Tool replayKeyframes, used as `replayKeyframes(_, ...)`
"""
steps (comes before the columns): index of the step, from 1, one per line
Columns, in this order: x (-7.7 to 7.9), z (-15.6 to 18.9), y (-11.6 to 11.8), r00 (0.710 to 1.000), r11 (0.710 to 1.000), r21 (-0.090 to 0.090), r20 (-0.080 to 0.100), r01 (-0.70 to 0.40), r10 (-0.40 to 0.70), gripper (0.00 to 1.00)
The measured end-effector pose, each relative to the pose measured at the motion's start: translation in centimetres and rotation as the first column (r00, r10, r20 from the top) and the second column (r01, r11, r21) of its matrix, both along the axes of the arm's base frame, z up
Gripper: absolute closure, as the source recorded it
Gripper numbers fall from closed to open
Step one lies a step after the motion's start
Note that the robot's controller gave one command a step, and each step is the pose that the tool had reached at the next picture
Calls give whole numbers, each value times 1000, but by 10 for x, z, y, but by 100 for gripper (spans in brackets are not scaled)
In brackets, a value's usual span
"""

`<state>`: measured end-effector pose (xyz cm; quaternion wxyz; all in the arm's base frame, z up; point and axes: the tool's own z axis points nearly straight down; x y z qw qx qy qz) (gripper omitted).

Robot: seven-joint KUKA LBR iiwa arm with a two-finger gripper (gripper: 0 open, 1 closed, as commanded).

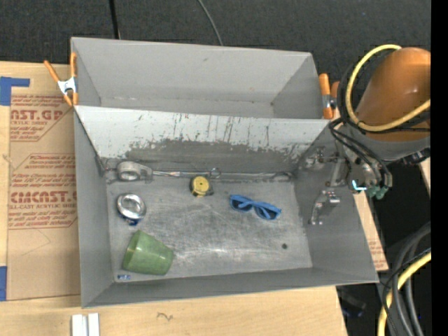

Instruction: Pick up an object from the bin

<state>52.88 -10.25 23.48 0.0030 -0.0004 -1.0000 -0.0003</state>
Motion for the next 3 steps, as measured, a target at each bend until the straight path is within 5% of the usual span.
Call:
replayKeyframes(1, 15, -73, 59, 985, 985, 2, 4, -170, 170, 0)
replayKeyframes(2, 53, -165, 20, 990, 990, -1, 15, -139, 139, 0)
replayKeyframes(3, 52, -160, 20, 990, 990, -2, 11, -142, 142, 100)
